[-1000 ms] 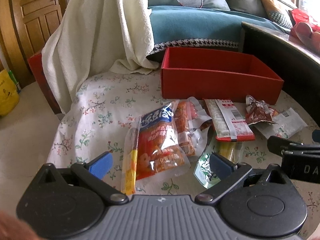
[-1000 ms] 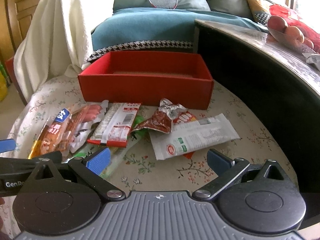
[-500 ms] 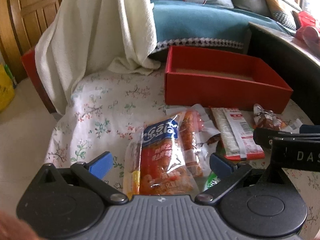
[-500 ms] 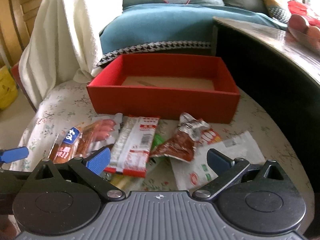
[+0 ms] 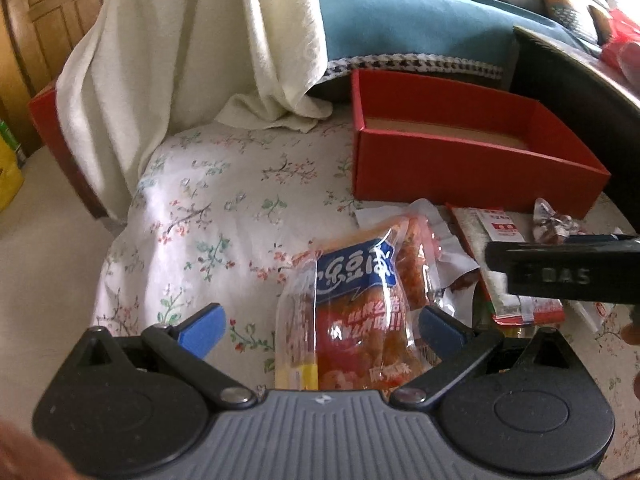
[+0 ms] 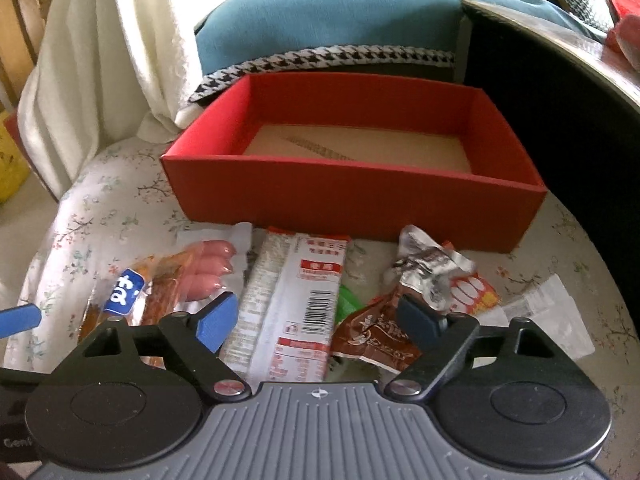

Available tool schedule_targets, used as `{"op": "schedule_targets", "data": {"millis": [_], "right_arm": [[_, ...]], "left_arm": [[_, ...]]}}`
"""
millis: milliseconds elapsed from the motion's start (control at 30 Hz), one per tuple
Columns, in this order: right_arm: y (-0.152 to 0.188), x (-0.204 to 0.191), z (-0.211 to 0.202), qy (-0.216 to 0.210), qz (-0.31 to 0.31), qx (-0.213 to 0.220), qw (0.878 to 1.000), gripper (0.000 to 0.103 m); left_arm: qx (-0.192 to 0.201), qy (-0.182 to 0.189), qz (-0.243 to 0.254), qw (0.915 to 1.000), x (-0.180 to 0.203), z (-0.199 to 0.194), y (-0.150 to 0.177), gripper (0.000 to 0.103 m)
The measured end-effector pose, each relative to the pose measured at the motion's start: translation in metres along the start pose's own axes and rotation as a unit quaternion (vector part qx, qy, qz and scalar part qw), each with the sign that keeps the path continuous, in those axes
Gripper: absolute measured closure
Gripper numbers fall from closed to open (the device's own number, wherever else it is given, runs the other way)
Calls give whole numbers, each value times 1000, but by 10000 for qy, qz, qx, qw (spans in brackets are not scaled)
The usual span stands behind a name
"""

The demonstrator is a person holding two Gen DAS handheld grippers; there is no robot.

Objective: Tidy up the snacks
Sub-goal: 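Grasp the white-and-red spicy strip packet with the right tool while the left tool reaches toward the yellow-labeled bar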

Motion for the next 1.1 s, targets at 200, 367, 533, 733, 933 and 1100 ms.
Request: {"op": "schedule_targets", "data": {"millis": [200,367,533,733,933,1100], "right_arm": [[-1,-12,18,336,-423,-137,9984,6],[-1,-14,18,450,-741,-103,9962,36],[-2,2,3,-67,-504,-106,9987,47],[0,15,-15,-448,-190,9,9988,47],[3,24,-25,-641,51,82,9979,47],[8,27,-29,-744,62,47,9972,47]], "left_arm": [[166,76,535,9984,-3,2,-6,5],[-247,428,174,9986,-13,18,-11,5],[-226,599,367,9973,-18,9,-8,5],[-670,871,-157,9938,-22,17,-6,5],[-911,1142,-768,9863,-34,21,-9,5],[-930,1183,-1460,9778,-67,23,-4,8]]}}
Point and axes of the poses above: each gripper's, at about its wrist camera, not at the fingertips, and z roughly the way its jaws point, x to its right, y to its underside, the point moved 4 cm from there along z, roughly the way its jaws point, and after that the axes turned 10 degrees about -z, right-handed, at the moved point
